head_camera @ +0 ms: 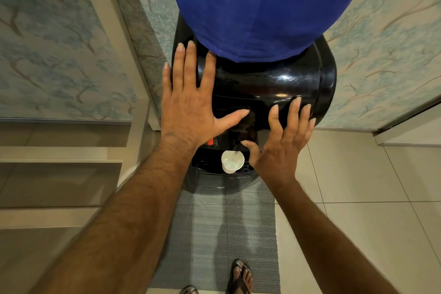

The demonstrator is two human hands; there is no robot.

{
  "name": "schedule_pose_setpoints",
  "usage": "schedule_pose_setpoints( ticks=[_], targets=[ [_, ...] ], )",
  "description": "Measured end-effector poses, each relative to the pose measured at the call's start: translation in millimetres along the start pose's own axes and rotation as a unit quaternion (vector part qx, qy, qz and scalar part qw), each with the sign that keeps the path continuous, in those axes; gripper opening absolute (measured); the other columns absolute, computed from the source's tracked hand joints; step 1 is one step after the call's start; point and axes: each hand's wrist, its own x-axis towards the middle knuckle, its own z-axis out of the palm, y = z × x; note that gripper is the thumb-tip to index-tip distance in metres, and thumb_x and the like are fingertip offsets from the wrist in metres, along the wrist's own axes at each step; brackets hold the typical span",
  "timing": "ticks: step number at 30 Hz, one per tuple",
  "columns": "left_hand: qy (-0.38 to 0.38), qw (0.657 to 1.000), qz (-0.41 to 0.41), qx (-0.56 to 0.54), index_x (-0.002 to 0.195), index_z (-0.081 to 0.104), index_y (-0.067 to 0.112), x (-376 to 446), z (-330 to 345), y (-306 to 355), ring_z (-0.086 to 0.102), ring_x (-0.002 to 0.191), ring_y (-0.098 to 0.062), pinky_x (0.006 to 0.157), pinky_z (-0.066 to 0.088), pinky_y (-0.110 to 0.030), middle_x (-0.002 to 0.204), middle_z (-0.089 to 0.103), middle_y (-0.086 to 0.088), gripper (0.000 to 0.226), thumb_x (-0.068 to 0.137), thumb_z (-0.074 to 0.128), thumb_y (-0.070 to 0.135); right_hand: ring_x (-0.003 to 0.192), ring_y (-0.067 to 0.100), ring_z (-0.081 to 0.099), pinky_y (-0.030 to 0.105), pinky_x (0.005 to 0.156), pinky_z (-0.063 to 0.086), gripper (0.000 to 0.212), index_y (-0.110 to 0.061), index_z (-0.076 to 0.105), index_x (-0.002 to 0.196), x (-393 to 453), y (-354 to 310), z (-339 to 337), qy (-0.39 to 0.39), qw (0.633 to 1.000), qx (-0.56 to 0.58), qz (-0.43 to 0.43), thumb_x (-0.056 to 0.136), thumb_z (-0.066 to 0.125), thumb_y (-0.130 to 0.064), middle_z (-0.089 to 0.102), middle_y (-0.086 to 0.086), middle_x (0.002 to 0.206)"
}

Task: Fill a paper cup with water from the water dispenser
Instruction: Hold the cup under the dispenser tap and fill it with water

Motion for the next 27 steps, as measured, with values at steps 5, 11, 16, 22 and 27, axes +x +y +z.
schedule_pose_setpoints(
  ticks=[5, 11, 16, 22, 27],
  targets=[
    [0.003, 1.000, 0.003, -0.001, 0.160, 0.022, 0.011, -0.4, 1.3, 0.3, 0.010, 0.156, -0.040, 0.124, 0.016, -0.061, 0.167, 0.015, -0.025, 0.118, 0.078, 0.039, 0.094, 0.145, 0.050, 0.012, 0.070, 0.119, 0.010, 0.096, -0.012, 0.028, 0.146, 0.8, -0.3, 1.2, 0.015, 1.000, -0.001, -0.003, 0.076, 0.082, -0.049, 0.012, 0.024, 0.156],
    [0.006, 1.000, 0.005, 0.001, 0.160, 0.022, 0.011, -0.3, 1.2, -0.1, 0.010, 0.156, -0.040, 0.124, 0.017, -0.061, 0.167, 0.015, -0.026, 0.118, 0.078, 0.039, 0.094, 0.145, 0.051, 0.013, 0.068, 0.121, 0.008, 0.094, -0.011, 0.029, 0.146, 0.6, 0.8, 3.4, 0.031, 0.999, -0.005, -0.010, 0.077, 0.081, -0.048, 0.014, 0.026, 0.155],
    [0.008, 1.000, 0.005, 0.001, 0.160, 0.023, 0.011, -0.3, 1.6, -0.1, 0.010, 0.156, -0.040, 0.124, 0.017, -0.062, 0.167, 0.015, -0.026, 0.117, 0.078, 0.039, 0.094, 0.146, 0.050, 0.013, 0.066, 0.122, 0.007, 0.086, -0.011, 0.029, 0.146, 1.3, 0.9, 5.1, 0.038, 0.999, 0.000, -0.014, 0.084, 0.067, -0.056, 0.015, 0.026, 0.156],
    [0.005, 1.000, 0.005, 0.002, 0.160, 0.022, 0.011, -0.2, 2.3, -0.4, 0.009, 0.156, -0.040, 0.124, 0.017, -0.062, 0.167, 0.014, -0.026, 0.117, 0.078, 0.038, 0.094, 0.146, 0.051, 0.013, 0.068, 0.120, 0.009, 0.085, -0.011, 0.030, 0.147, 0.2, 3.3, 7.6, 0.043, 0.999, 0.001, -0.015, 0.083, 0.066, -0.054, 0.016, 0.027, 0.156],
    [0.007, 1.000, 0.005, 0.001, 0.160, 0.023, 0.011, 0.2, 2.5, -0.3, 0.010, 0.156, -0.040, 0.124, 0.017, -0.062, 0.167, 0.014, -0.025, 0.117, 0.078, 0.039, 0.094, 0.147, 0.050, 0.012, 0.066, 0.121, 0.007, 0.085, -0.011, 0.030, 0.147, 0.0, 3.8, 8.1, 0.041, 0.999, 0.003, -0.017, 0.084, 0.063, -0.057, 0.015, 0.026, 0.157]
  ],
)
